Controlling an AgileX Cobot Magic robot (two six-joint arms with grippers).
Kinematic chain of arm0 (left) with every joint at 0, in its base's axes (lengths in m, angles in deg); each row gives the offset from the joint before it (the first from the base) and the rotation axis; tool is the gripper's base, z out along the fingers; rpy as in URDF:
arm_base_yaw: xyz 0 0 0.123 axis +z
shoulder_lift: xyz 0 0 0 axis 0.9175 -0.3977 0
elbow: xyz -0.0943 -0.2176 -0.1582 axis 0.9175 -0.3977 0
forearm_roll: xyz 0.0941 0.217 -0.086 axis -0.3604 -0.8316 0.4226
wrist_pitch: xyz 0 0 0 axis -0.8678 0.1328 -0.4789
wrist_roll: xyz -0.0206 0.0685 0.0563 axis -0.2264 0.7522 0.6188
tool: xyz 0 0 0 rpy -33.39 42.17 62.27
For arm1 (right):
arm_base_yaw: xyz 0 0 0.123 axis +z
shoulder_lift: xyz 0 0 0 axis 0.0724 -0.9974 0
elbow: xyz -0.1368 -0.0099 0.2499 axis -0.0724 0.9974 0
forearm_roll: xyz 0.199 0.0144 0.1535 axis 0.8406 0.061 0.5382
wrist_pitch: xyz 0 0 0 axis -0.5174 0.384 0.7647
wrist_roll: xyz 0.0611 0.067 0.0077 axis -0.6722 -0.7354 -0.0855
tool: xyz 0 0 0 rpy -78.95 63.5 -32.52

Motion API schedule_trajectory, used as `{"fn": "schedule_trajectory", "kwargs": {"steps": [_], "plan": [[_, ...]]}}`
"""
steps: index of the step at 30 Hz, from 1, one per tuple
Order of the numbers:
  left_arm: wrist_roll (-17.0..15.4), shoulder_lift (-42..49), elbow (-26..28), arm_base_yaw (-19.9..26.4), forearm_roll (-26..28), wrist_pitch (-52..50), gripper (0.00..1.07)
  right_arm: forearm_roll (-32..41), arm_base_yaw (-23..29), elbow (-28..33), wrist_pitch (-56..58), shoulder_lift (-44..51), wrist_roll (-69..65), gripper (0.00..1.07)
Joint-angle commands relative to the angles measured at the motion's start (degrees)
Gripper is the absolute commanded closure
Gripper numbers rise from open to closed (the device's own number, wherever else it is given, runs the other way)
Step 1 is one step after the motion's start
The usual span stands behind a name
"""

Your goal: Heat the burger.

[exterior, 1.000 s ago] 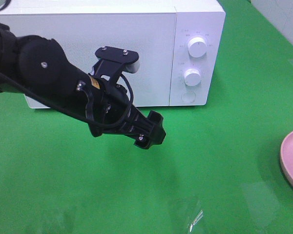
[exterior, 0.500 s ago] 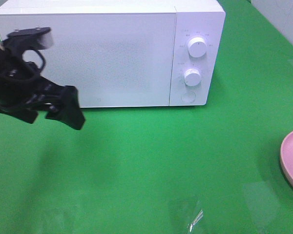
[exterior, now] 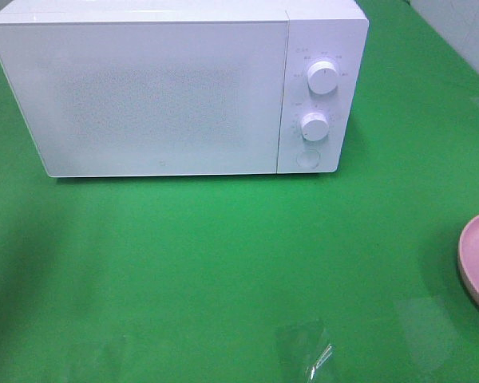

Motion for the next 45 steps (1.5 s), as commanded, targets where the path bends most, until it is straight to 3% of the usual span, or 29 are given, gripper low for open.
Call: {"fn": "schedule_trajectory", "kwargs": {"steps": [1,5,6,8,11,13,20,22,29,32,45], "plan": [[-0.74,6.82,-0.34,3.44,-4.18,1.89,0.08,-0.23,-0.17,0.17,-0.52,1.55,0.57,0.32],[-4.13,12.32,-2.69,3.5,-8.59,0.46,0.08,-0.23,-0.17,0.17,-0.52,1.55,0.57,0.32],[-6.36,15.76,-4.93,3.5,-11.17,-0.69,0.08,-0.23,-0.17,0.17,-0.52,1.55,0.57,0.32],[-7.73,19.25,-7.68,3.5,-12.89,-1.89,0.08,-0.23,-0.17,0.17,-0.52,1.55,0.57,0.32],[-8.14,23.15,-10.43,3.5,-13.35,-3.61,0.08,-0.23,-0.17,0.17,-0.52,1.55,0.57,0.32],[-8.02,29.97,-15.01,3.5,-12.55,-6.82,0.08,-0.23,-0.17,0.17,-0.52,1.55,0.57,0.32],[-7.39,38.33,-21.37,3.5,-12.43,-9.0,0.09,-0.23,-0.17,0.17,-0.52,1.55,0.57,0.32],[-7.68,44.69,-25.73,3.5,-12.43,-11.0,0.09,-0.23,-0.17,0.17,-0.52,1.55,0.57,0.32],[-7.96,50.13,-26.01,3.5,-12.38,-10.03,0.09,-0.23,-0.17,0.17,-0.52,1.55,0.57,0.32],[-10.49,52.83,-27.9,3.5,-12.38,-6.7,0.09,-0.23,-0.17,0.17,-0.52,1.55,0.57,0.32],[-9.91,58.44,-27.79,2.35,-12.55,-6.7,0.09,-0.23,-0.17,0.17,-0.52,1.55,0.57,0.32]]}}
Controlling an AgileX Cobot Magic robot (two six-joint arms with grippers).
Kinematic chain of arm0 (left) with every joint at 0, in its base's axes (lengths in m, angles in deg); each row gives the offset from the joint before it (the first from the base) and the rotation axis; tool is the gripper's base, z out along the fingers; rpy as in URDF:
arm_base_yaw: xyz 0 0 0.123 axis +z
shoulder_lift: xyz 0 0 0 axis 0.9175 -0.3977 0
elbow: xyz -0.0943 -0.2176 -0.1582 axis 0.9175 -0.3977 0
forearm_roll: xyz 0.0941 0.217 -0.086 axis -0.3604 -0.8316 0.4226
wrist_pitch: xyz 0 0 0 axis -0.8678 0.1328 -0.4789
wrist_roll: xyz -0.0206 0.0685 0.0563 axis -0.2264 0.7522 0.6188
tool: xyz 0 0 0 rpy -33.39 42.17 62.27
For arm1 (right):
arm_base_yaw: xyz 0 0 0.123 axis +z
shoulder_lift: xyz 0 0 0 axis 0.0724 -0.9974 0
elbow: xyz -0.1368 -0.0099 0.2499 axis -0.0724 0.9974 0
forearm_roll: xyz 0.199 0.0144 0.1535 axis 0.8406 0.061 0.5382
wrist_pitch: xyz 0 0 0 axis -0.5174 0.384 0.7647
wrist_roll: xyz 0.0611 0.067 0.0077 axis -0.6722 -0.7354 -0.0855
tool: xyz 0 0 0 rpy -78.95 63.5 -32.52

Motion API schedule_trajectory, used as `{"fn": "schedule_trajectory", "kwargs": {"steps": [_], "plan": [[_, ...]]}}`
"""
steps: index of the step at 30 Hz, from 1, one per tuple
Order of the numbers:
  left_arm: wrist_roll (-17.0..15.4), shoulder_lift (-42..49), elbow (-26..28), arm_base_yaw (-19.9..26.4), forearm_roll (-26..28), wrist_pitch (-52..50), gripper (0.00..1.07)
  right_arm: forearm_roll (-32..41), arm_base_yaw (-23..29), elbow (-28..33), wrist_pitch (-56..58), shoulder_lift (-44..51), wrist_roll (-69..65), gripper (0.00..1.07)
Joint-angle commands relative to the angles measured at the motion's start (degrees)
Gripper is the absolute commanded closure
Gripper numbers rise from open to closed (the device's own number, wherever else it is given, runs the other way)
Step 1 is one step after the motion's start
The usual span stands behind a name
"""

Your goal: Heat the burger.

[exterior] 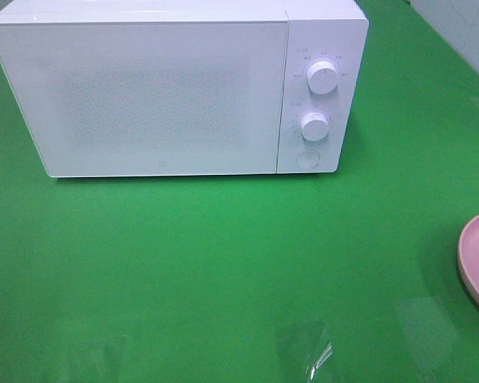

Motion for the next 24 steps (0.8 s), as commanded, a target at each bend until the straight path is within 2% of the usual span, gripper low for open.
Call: {"fn": "schedule_trajectory", "kwargs": {"steps": [1,12,24], "plan": [[-0.4,2.41,-0.11,-0.34,0.34,0.11,0.09,-0.23,-0.17,0.17,-0.52,1.55,0.57,0.32],[-0.4,21.31,-0.11,-0.34,0.34,0.11,0.09,-0.23,-0.17,0.17,-0.52,1.55,0.57,0.32],[-0.4,21.2,-0.11,-0.34,0.29,0.06,0.09,0.0,-0.17,0.17,-0.57,1.49,0.57,0.32]]}}
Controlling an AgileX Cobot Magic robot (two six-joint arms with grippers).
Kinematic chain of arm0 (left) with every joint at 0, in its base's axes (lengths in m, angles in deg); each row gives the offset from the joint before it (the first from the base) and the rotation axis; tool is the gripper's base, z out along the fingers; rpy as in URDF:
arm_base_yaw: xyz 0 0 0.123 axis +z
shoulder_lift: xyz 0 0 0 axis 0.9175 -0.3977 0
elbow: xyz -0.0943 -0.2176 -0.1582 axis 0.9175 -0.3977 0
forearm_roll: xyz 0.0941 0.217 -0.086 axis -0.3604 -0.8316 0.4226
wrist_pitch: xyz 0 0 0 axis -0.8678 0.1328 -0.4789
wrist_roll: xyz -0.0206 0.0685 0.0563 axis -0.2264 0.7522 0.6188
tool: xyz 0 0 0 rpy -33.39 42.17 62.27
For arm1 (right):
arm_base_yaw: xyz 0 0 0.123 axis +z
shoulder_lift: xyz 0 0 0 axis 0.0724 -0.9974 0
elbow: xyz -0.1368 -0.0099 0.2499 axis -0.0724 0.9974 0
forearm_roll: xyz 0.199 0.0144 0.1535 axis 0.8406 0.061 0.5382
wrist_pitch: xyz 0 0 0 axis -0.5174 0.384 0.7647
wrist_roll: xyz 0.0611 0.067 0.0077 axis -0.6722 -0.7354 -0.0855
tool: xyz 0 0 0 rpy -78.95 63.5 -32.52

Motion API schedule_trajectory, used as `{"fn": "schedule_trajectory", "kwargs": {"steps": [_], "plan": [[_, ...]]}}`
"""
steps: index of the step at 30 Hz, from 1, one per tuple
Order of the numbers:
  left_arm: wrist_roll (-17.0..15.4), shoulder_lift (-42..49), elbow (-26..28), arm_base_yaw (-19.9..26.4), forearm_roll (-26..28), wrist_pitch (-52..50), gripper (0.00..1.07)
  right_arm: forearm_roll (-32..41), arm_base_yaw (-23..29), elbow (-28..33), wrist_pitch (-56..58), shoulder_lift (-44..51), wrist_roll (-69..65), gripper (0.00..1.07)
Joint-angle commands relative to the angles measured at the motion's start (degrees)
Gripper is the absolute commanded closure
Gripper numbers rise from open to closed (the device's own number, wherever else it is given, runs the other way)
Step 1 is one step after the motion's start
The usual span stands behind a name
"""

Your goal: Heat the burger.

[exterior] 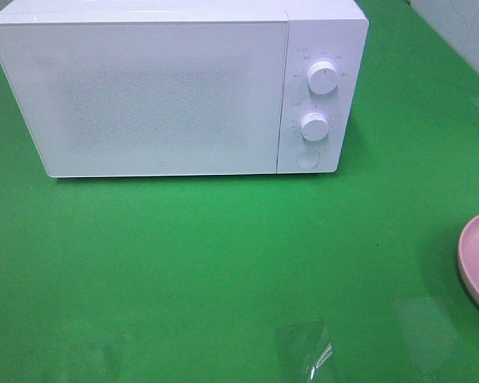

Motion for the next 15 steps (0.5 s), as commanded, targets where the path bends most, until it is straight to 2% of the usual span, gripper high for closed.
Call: {"fn": "schedule_trajectory", "kwargs": {"steps": [1,15], "plan": [[-0.4,1.26,-0.06,-0.29,0.29,0.06,0.09,0.0,-0.17,0.17,-0.57,1.49,0.57,0.32],[-0.4,1.26,-0.06,-0.29,0.29,0.06,0.09,0.17,-0.17,0.17,-0.57,1.49,0.57,0.32]]}}
